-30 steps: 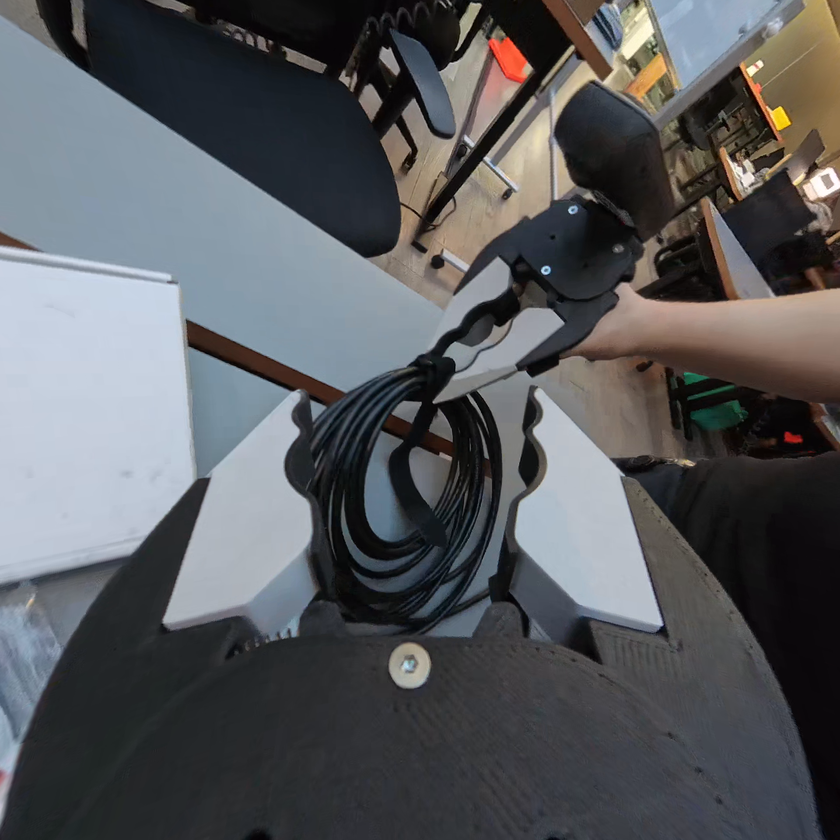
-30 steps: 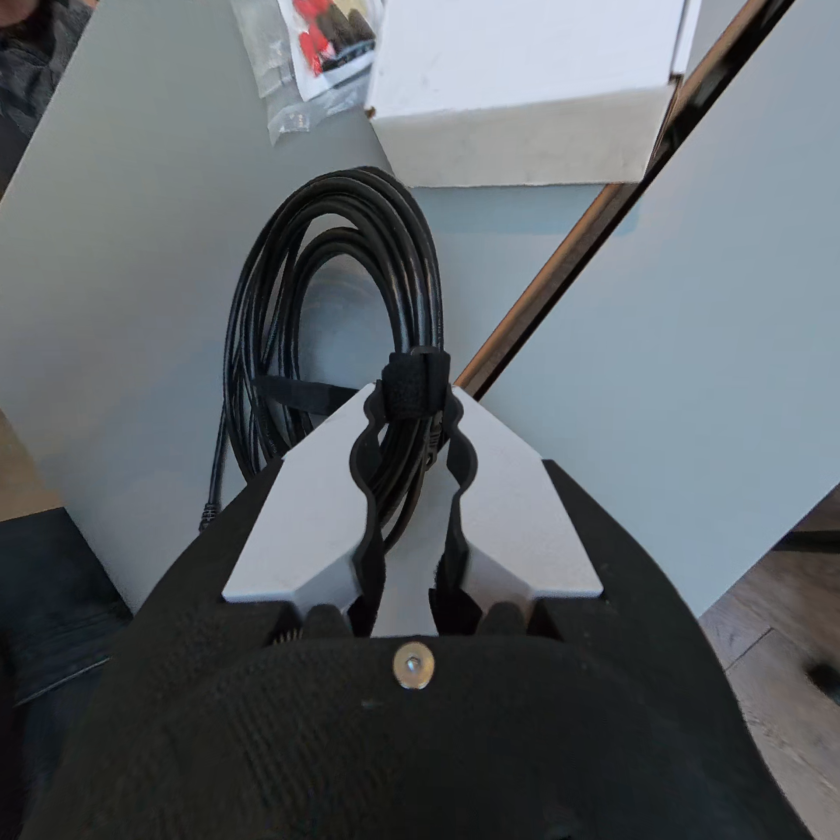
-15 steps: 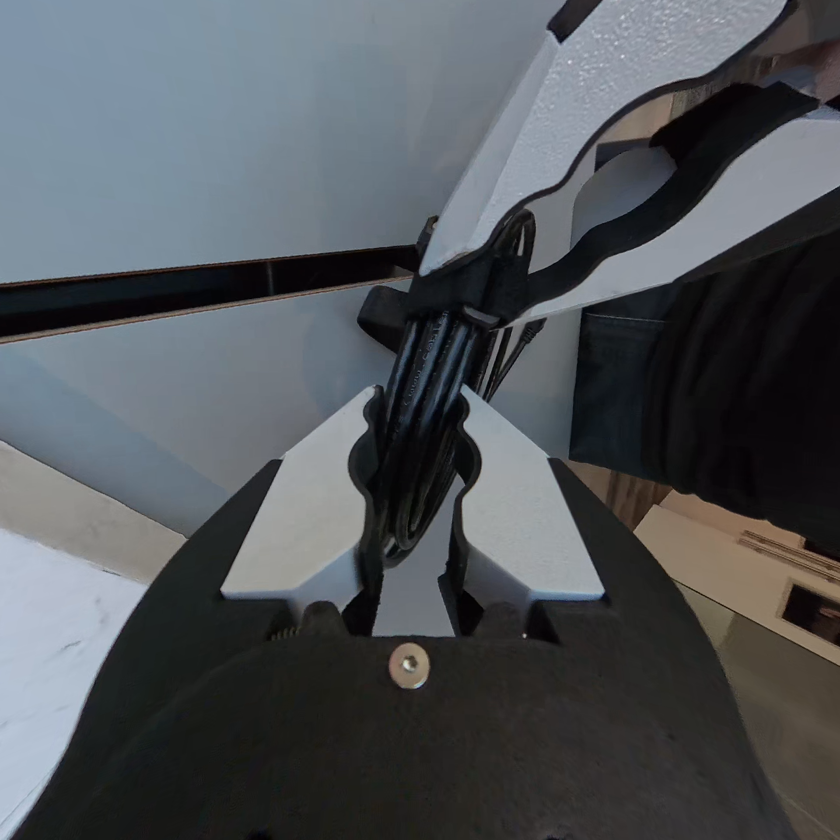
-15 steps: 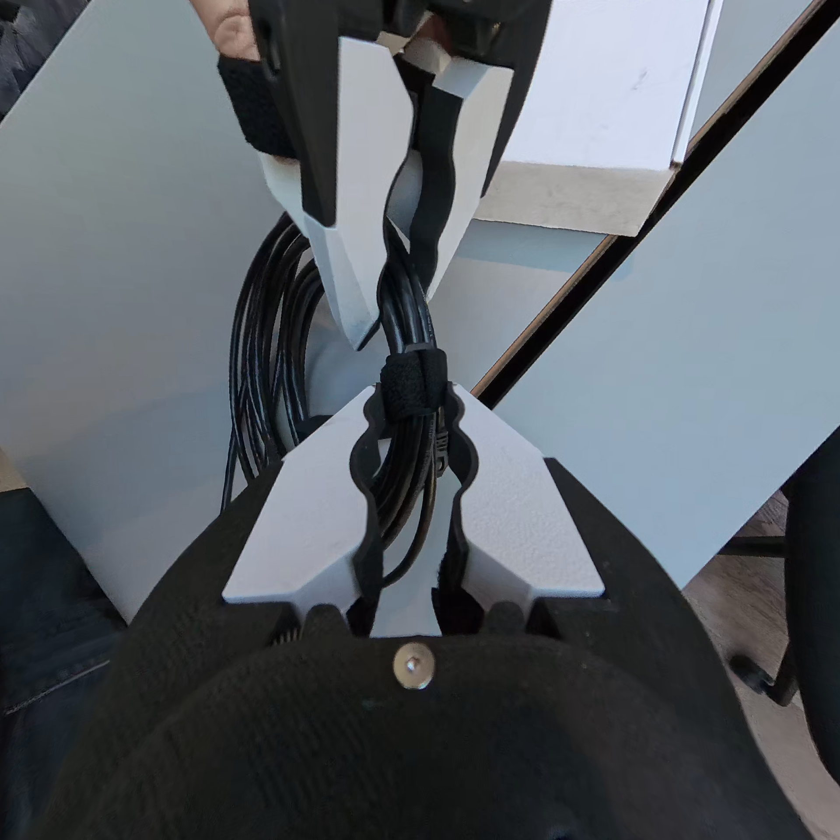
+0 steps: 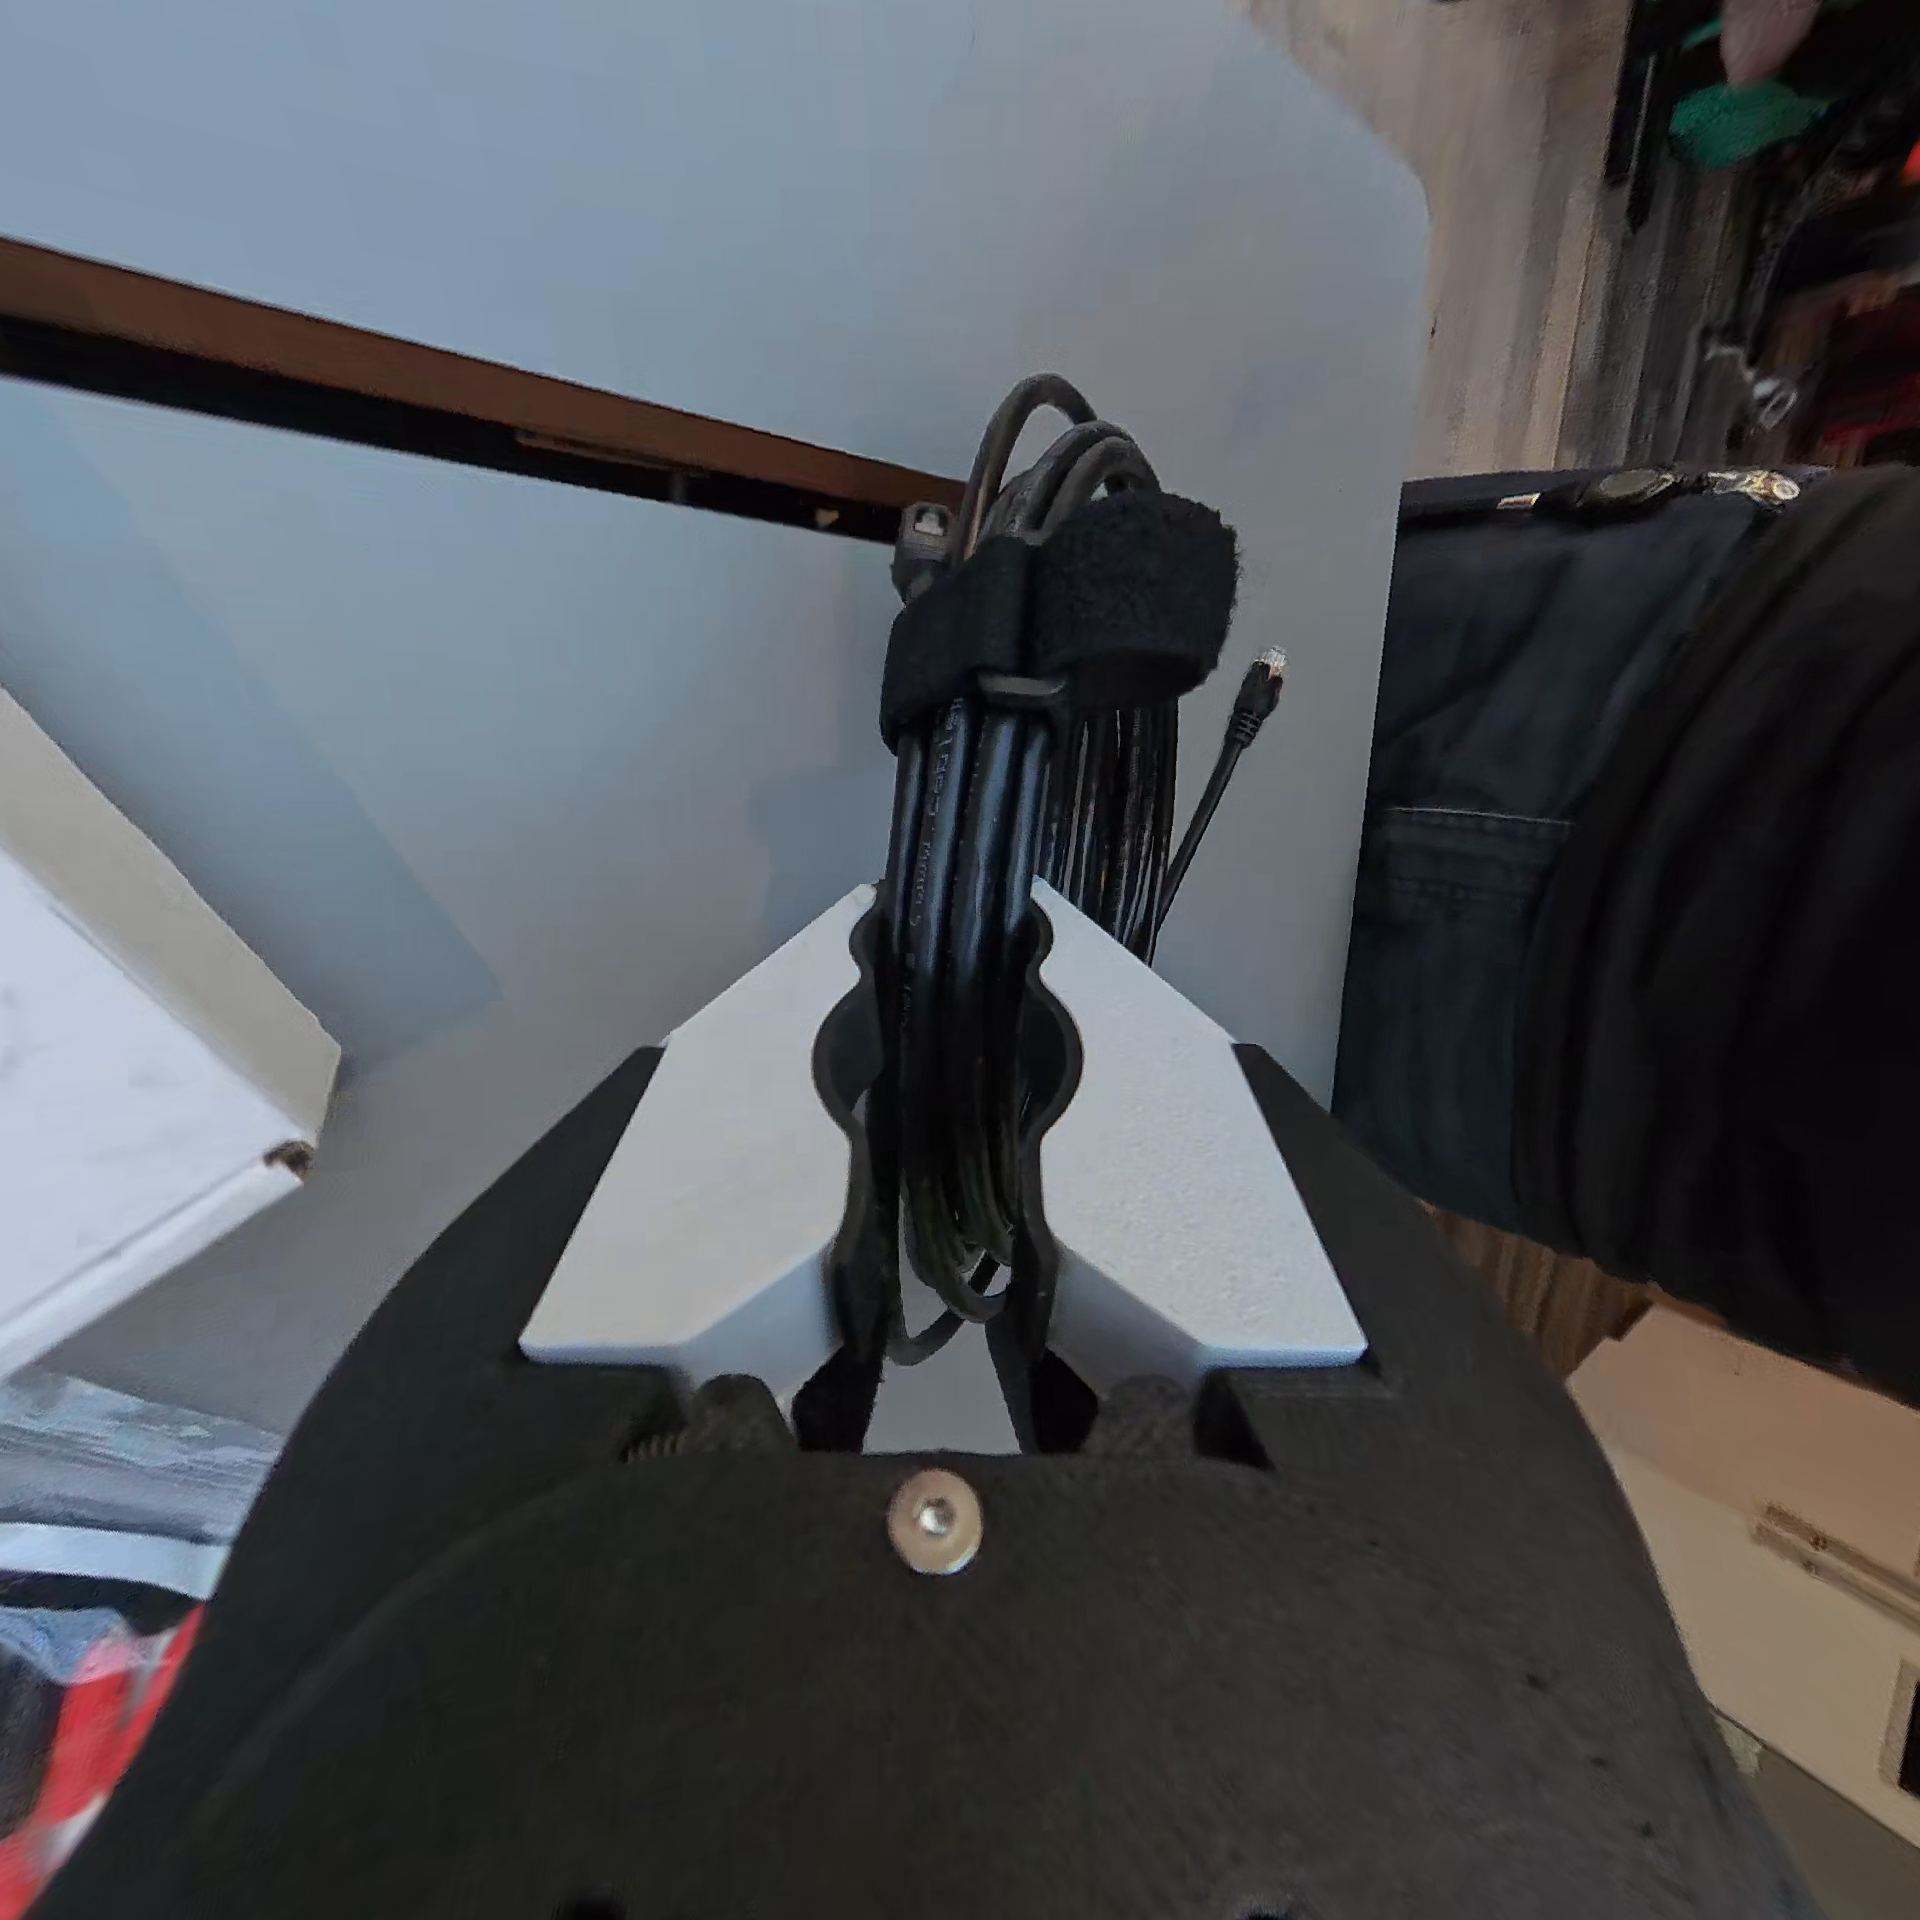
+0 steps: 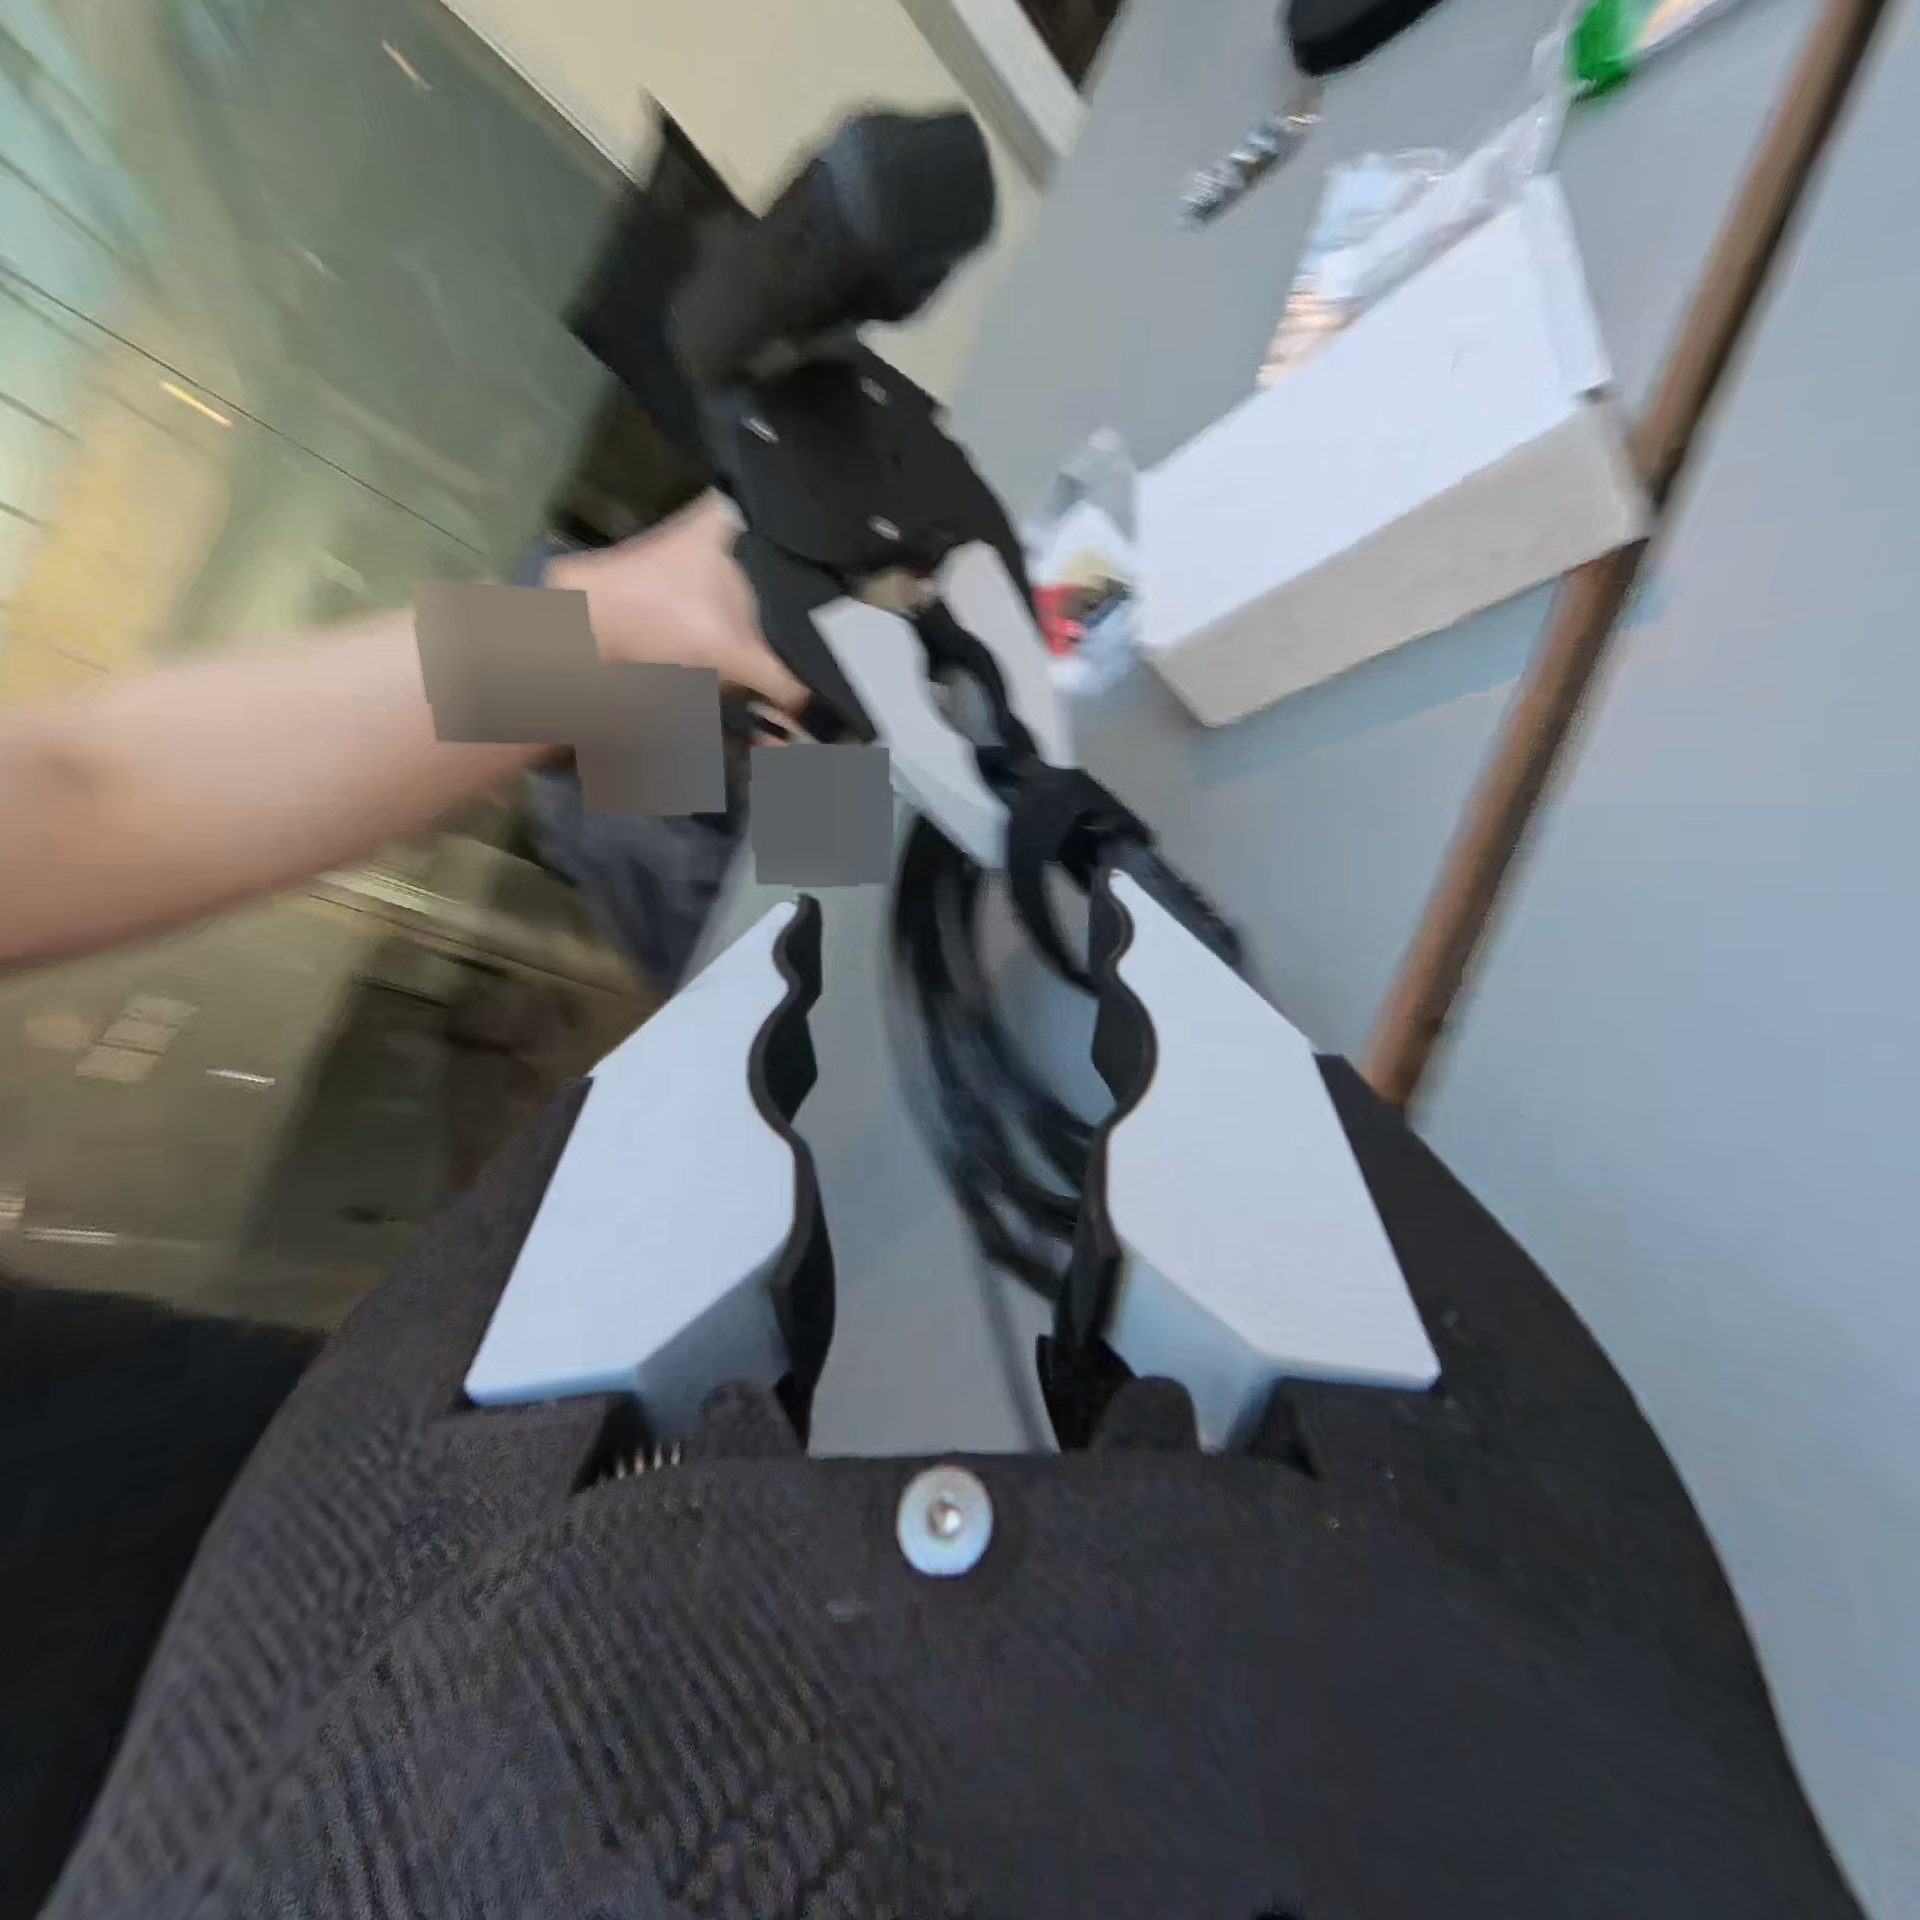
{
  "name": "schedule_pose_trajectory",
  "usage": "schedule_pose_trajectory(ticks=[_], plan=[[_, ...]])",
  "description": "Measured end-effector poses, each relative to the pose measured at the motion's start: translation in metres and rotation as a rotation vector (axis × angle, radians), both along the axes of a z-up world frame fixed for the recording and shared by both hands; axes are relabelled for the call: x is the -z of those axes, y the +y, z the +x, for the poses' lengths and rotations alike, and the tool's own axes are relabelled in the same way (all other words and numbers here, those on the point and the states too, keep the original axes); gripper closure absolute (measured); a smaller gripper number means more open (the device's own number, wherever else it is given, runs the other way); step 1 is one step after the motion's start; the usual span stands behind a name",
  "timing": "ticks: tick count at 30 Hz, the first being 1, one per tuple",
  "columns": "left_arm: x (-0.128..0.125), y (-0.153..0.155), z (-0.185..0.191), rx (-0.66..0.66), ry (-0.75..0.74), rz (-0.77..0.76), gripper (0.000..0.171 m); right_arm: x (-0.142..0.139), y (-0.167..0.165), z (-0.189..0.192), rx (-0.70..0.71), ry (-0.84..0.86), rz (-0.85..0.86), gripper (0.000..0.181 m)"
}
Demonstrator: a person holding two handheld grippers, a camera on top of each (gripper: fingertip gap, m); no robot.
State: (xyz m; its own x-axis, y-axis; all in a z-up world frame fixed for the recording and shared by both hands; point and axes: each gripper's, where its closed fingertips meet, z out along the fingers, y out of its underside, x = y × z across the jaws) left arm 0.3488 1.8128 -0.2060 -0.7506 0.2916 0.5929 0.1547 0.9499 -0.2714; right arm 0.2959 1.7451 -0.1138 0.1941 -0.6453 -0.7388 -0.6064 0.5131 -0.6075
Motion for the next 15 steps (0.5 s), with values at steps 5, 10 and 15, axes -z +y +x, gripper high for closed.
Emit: schedule_pose_trajectory(ticks=[5,10,15], plan=[[-0.004,0.028,0.008,-0.161,0.034,-0.038,0.153,-0.089,0.021,-0.030,0.034,-0.314,0.716,0.181],[-0.012,0.057,0.011,-0.322,0.047,-0.099,0.154,-0.097,0.067,-0.033,0.071,-0.413,0.856,0.181],[-0.023,0.077,0.004,-0.414,0.021,-0.181,0.154,-0.045,0.137,-0.015,-0.101,-0.126,0.534,0.171]])
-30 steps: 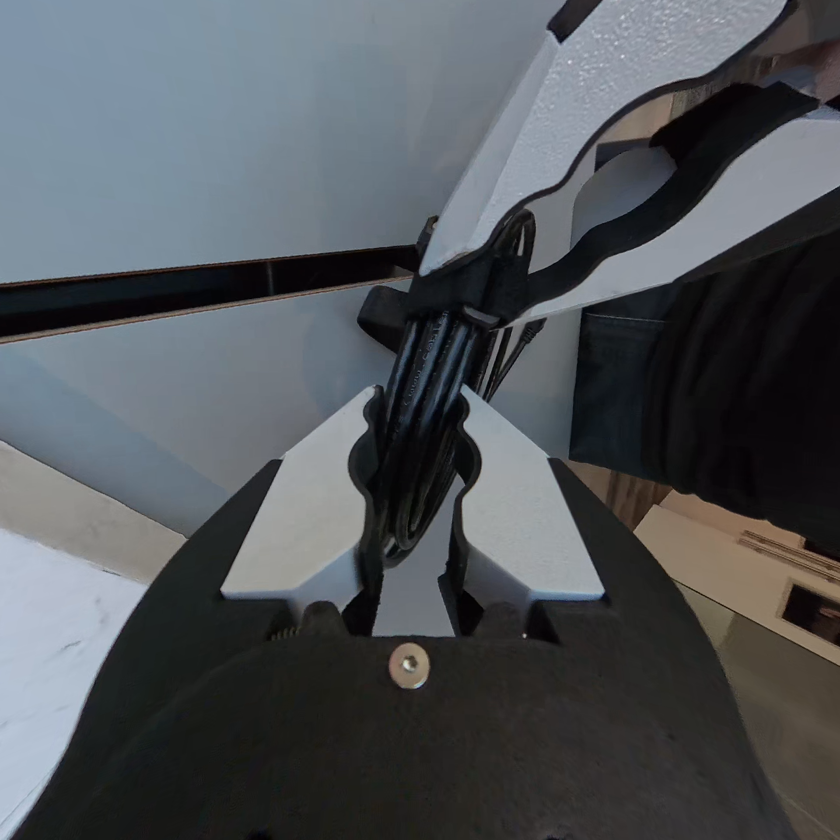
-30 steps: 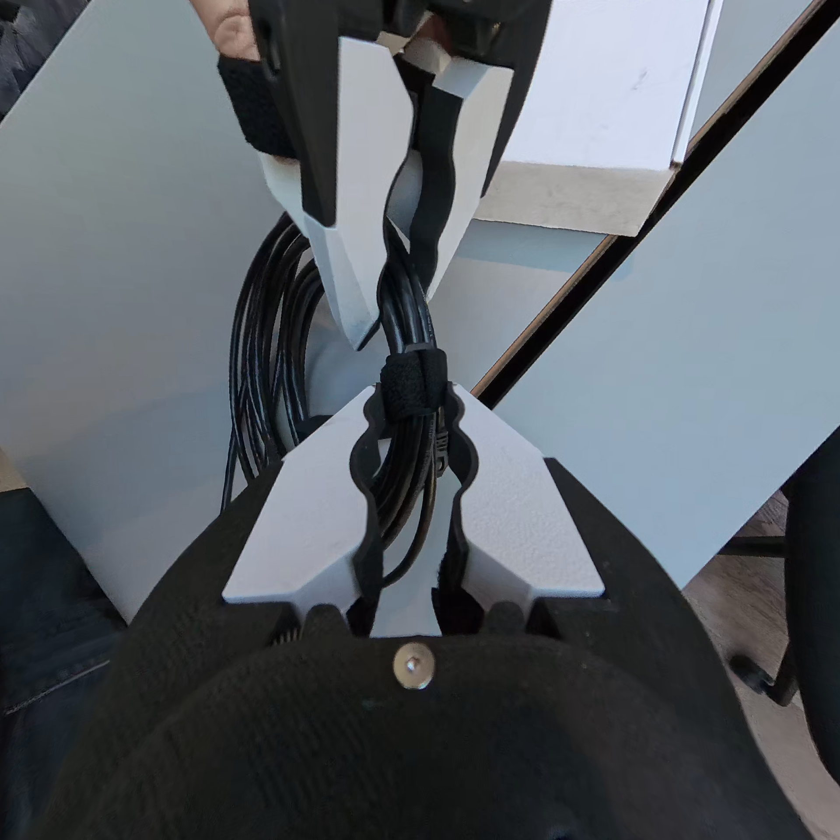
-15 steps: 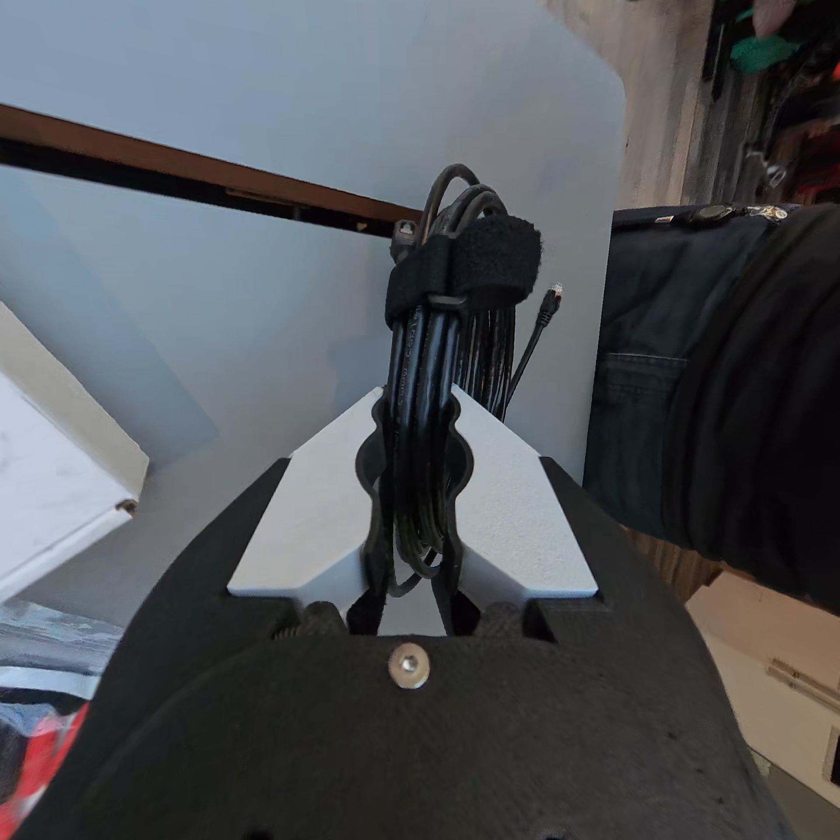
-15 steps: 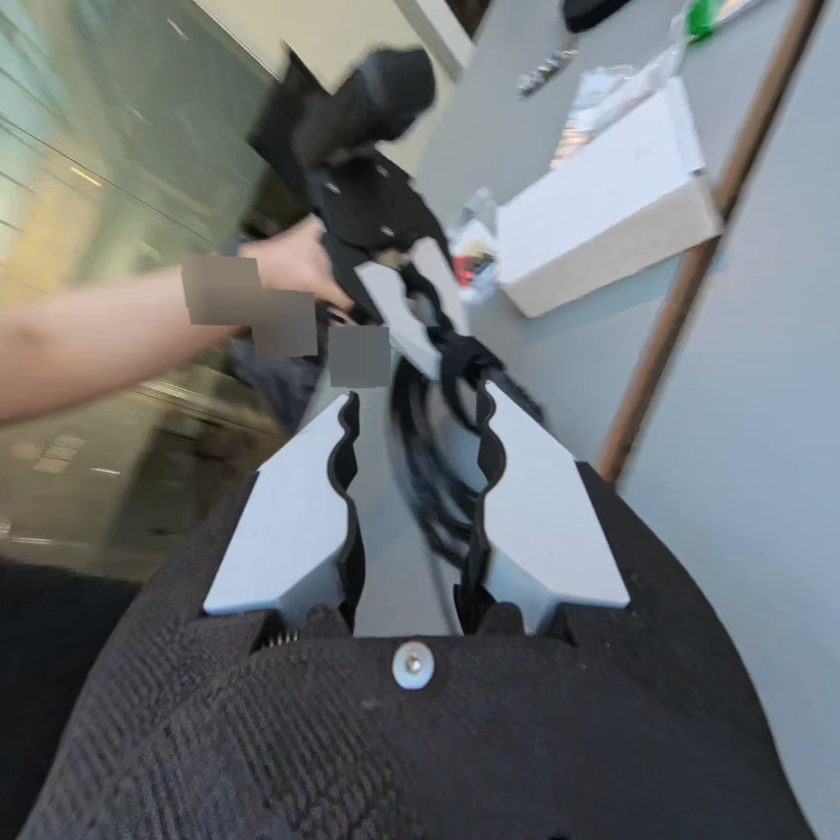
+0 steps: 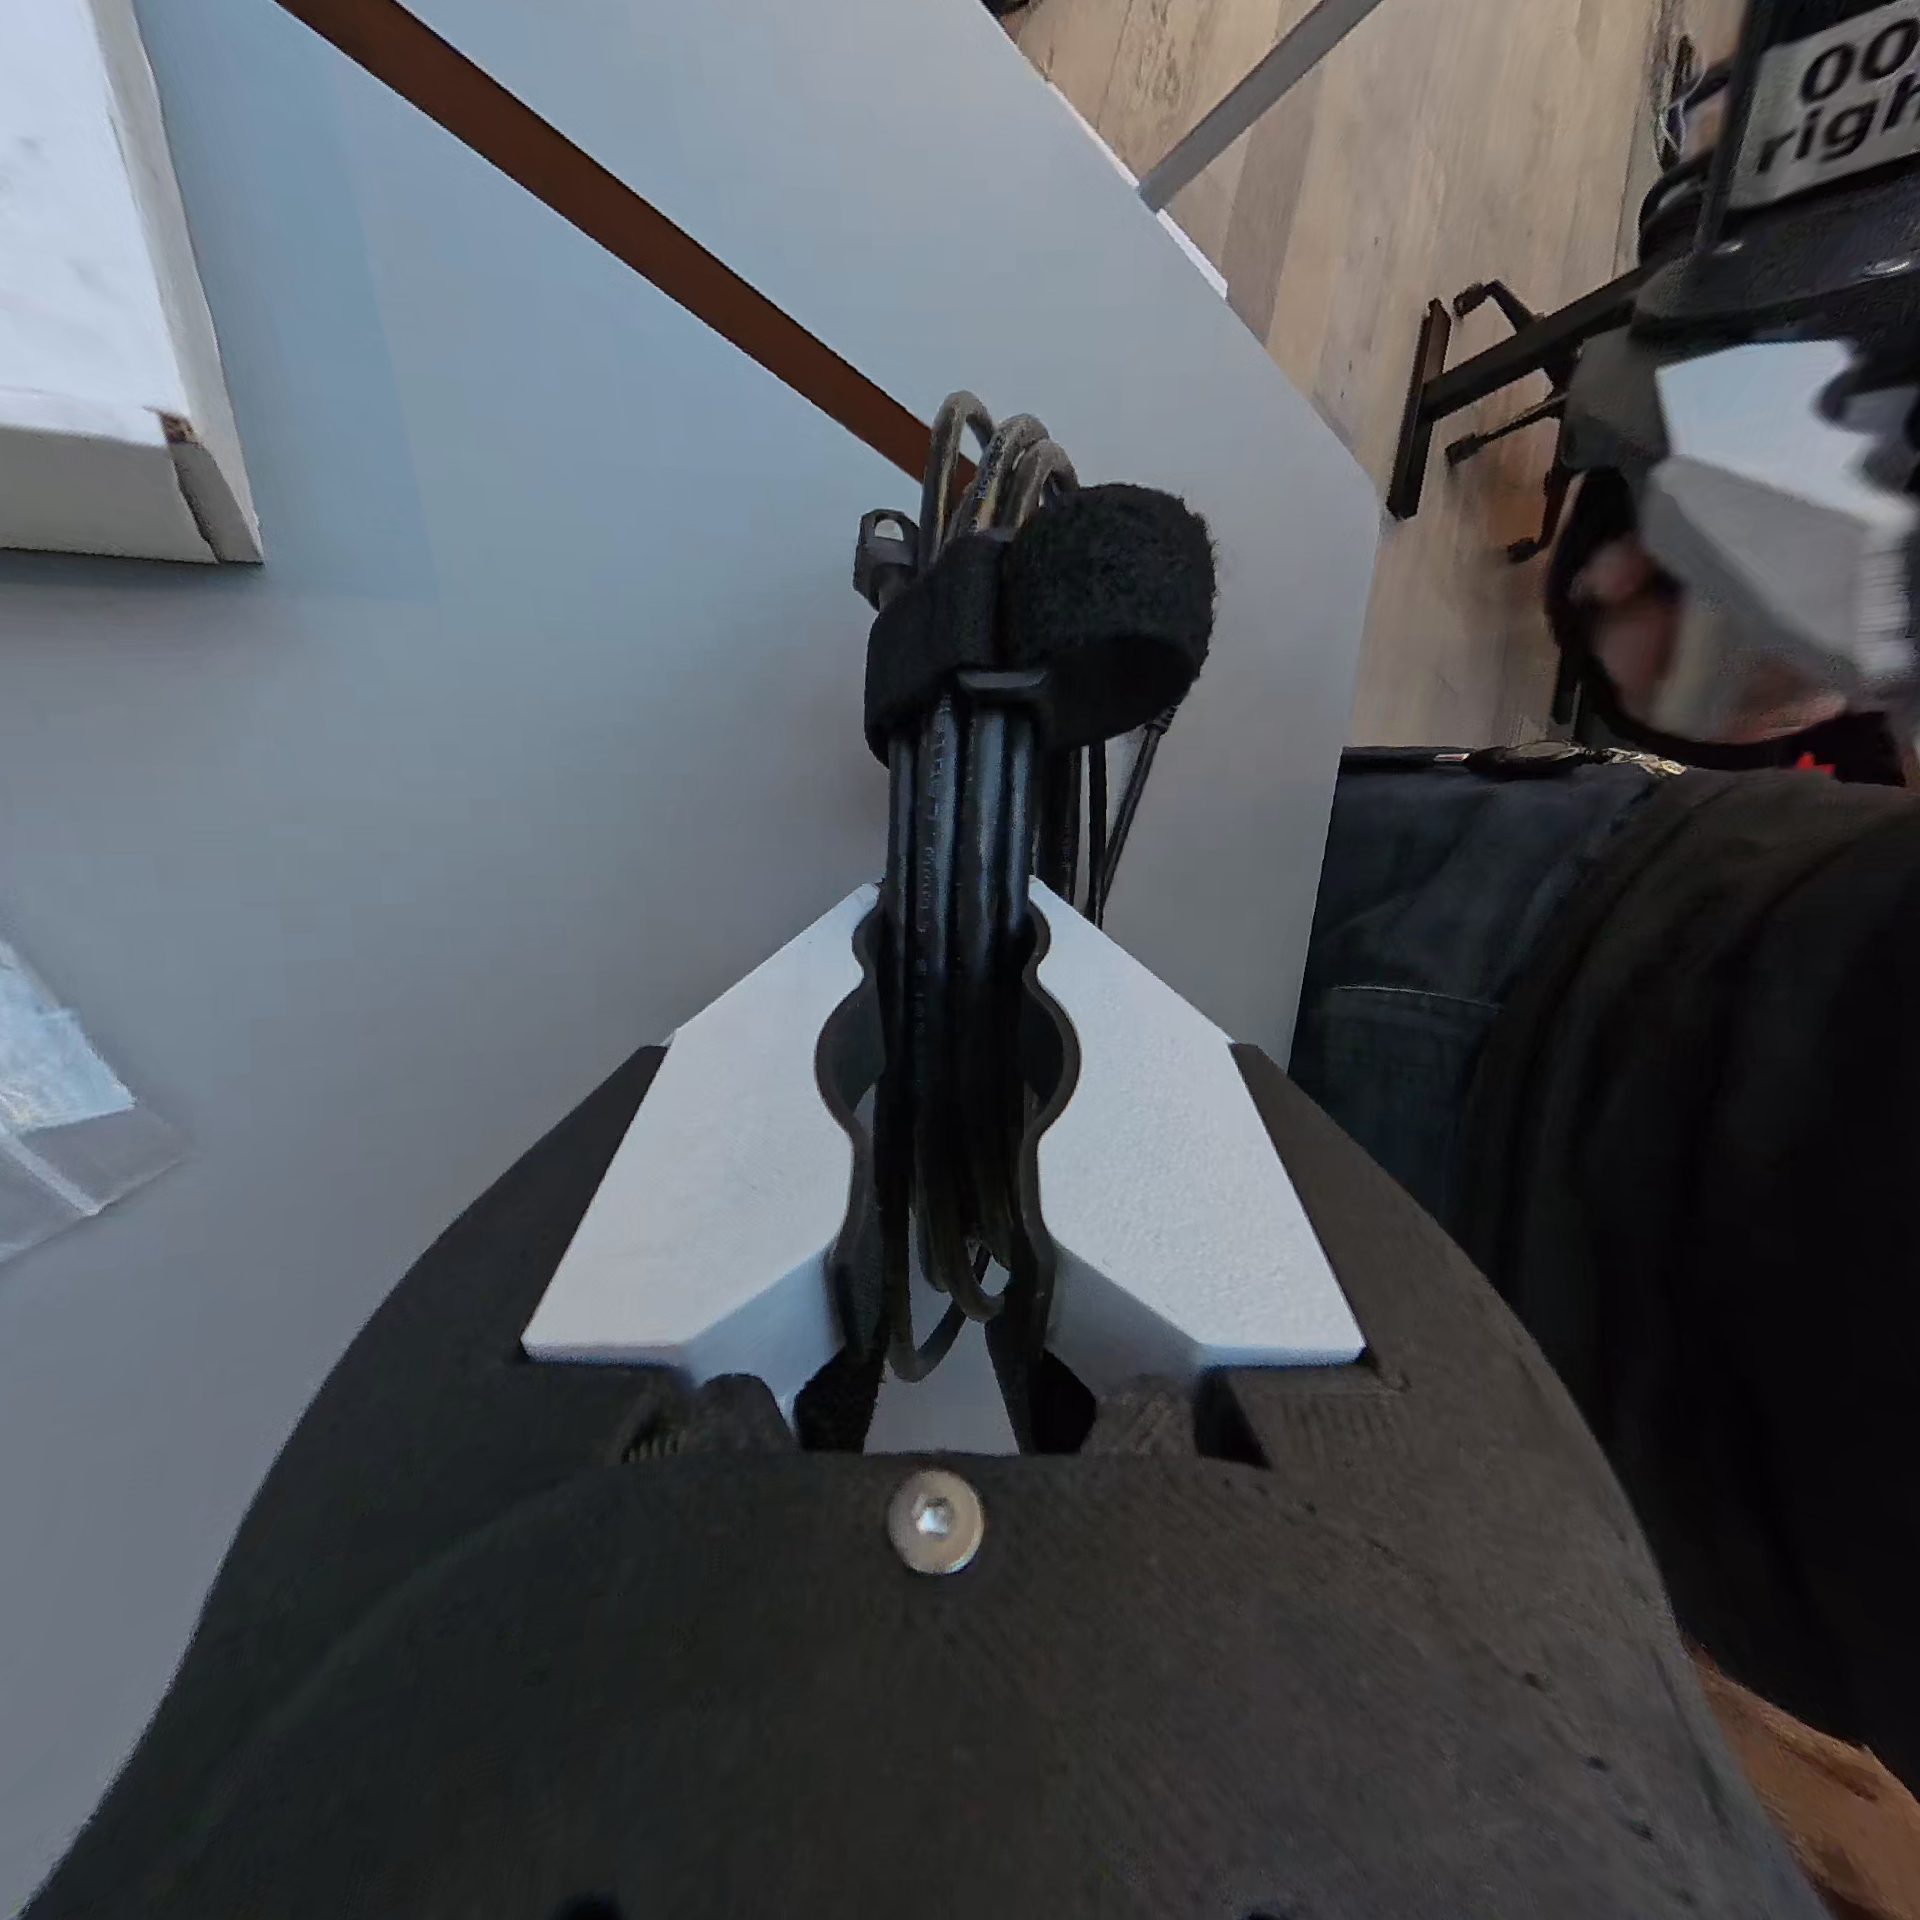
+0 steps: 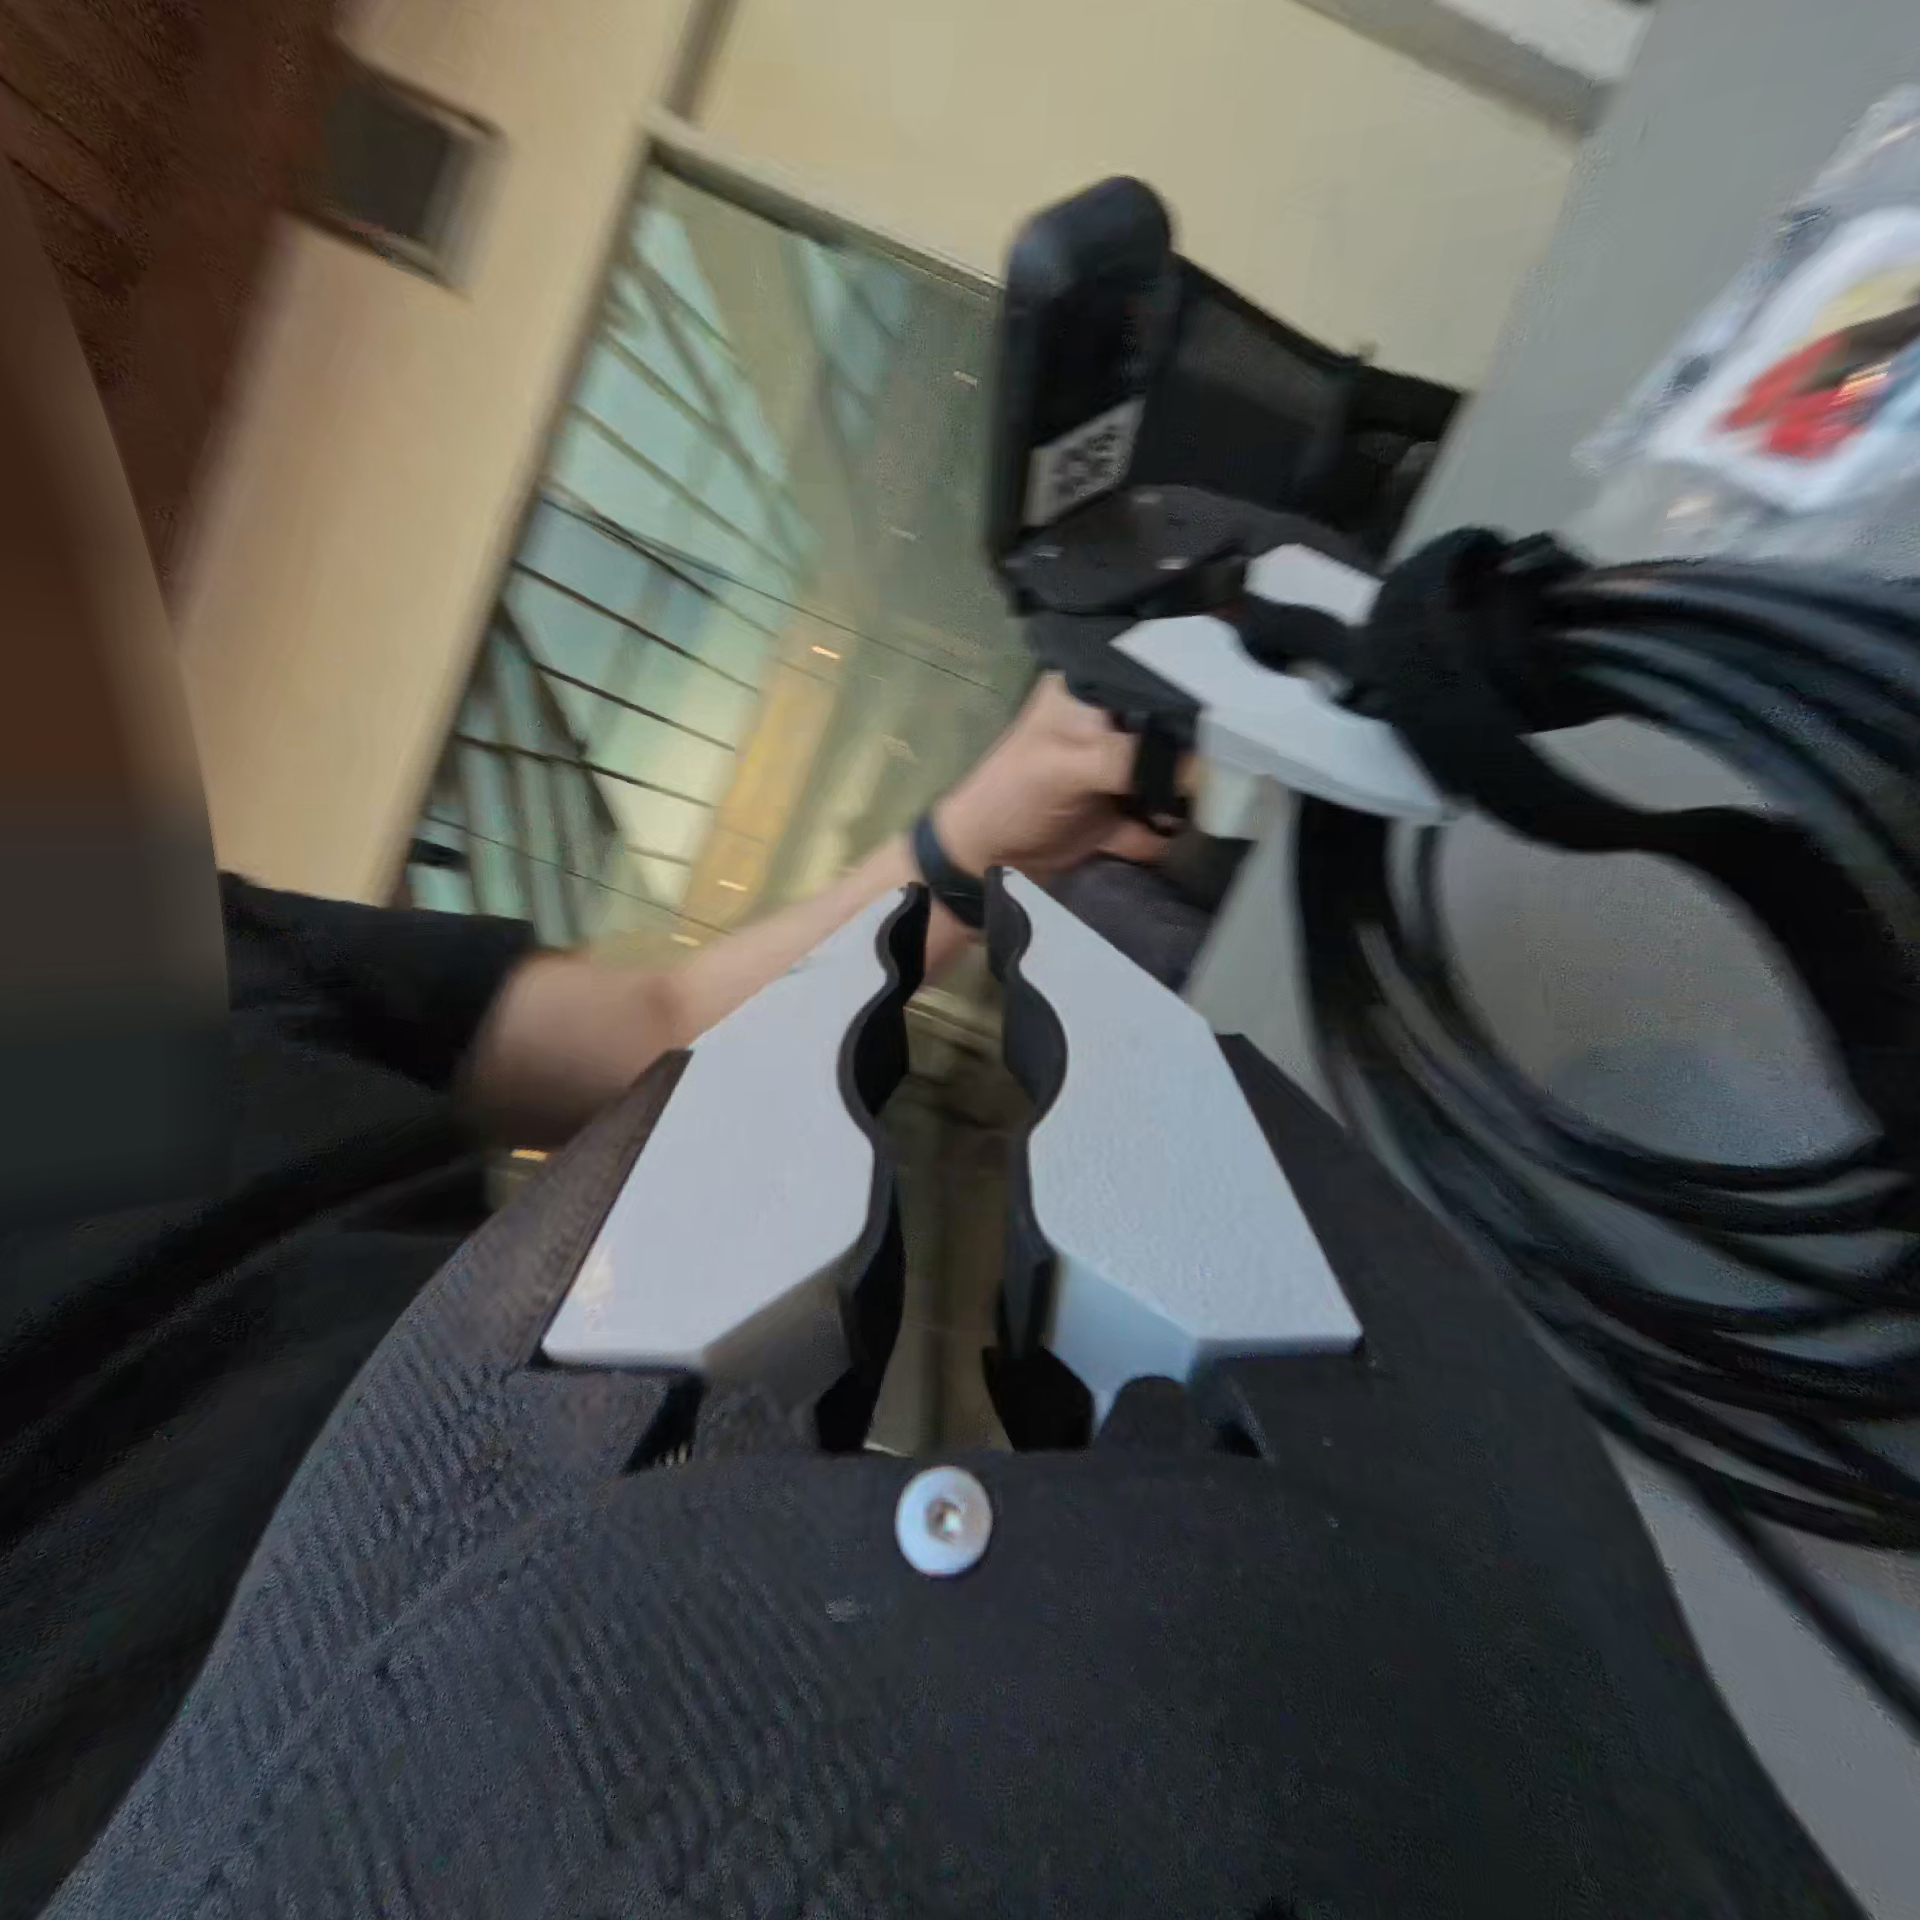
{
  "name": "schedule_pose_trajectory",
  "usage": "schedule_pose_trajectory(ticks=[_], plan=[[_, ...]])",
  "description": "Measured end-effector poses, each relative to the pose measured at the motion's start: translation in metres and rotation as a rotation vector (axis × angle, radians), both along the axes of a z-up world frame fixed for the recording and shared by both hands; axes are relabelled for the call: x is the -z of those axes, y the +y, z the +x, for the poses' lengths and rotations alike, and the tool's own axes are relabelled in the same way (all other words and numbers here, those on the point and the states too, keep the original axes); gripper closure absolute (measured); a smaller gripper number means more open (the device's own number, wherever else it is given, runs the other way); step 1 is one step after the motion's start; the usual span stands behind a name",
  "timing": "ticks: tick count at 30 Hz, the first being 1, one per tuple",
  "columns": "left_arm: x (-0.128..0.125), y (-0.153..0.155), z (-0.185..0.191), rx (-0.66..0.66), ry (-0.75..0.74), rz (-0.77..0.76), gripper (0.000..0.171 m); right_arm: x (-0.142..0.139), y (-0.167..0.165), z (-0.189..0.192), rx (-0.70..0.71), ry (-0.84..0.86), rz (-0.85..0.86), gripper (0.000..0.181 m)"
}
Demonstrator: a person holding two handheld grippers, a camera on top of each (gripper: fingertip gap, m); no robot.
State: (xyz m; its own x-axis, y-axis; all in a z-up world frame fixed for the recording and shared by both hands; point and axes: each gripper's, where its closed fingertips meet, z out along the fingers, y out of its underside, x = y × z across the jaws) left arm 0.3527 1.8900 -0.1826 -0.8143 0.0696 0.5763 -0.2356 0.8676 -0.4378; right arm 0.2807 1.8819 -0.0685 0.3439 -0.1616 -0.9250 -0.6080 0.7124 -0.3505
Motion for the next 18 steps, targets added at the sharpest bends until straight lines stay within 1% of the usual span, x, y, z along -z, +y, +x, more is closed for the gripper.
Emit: schedule_pose_trajectory(ticks=[1,2,3,4,8,9,10,13,14,16,18], plan=[[-0.002,0.003,-0.002,-0.012,-0.003,-0.014,0.154,0.019,-0.001,0.006,0.029,0.020,-0.205,0.165],[-0.003,0.006,-0.004,-0.023,-0.004,-0.024,0.154,0.032,-0.006,0.014,0.070,0.027,-0.359,0.157],[-0.003,0.009,-0.005,-0.034,-0.002,-0.033,0.154,0.037,-0.012,0.022,0.111,0.020,-0.450,0.150],[-0.004,0.011,-0.007,-0.046,0.003,-0.039,0.154,0.041,-0.014,0.029,0.122,0.008,-0.525,0.150],[-0.007,0.019,-0.013,-0.075,0.024,-0.069,0.155,0.068,-0.006,0.046,0.031,-0.031,-0.864,0.152],[-0.009,0.020,-0.014,-0.077,0.027,-0.077,0.155,0.074,-0.004,0.048,0.014,-0.021,-0.919,0.152],[-0.010,0.021,-0.016,-0.079,0.027,-0.085,0.155,0.078,-0.002,0.050,-0.003,-0.017,-0.943,0.153],[-0.012,0.023,-0.019,-0.087,0.027,-0.098,0.155,0.090,0.007,0.045,-0.064,0.057,-0.926,0.173],[-0.012,0.023,-0.019,-0.092,0.026,-0.101,0.155,0.094,0.008,0.043,-0.065,0.088,-0.923,0.175],[-0.013,0.024,-0.020,-0.097,0.015,-0.111,0.155,0.094,0.014,0.039,-0.077,0.097,-0.913,0.179],[-0.015,0.025,-0.023,-0.090,0.006,-0.127,0.155,0.099,0.016,0.037,-0.086,0.131,-0.937,0.181]])
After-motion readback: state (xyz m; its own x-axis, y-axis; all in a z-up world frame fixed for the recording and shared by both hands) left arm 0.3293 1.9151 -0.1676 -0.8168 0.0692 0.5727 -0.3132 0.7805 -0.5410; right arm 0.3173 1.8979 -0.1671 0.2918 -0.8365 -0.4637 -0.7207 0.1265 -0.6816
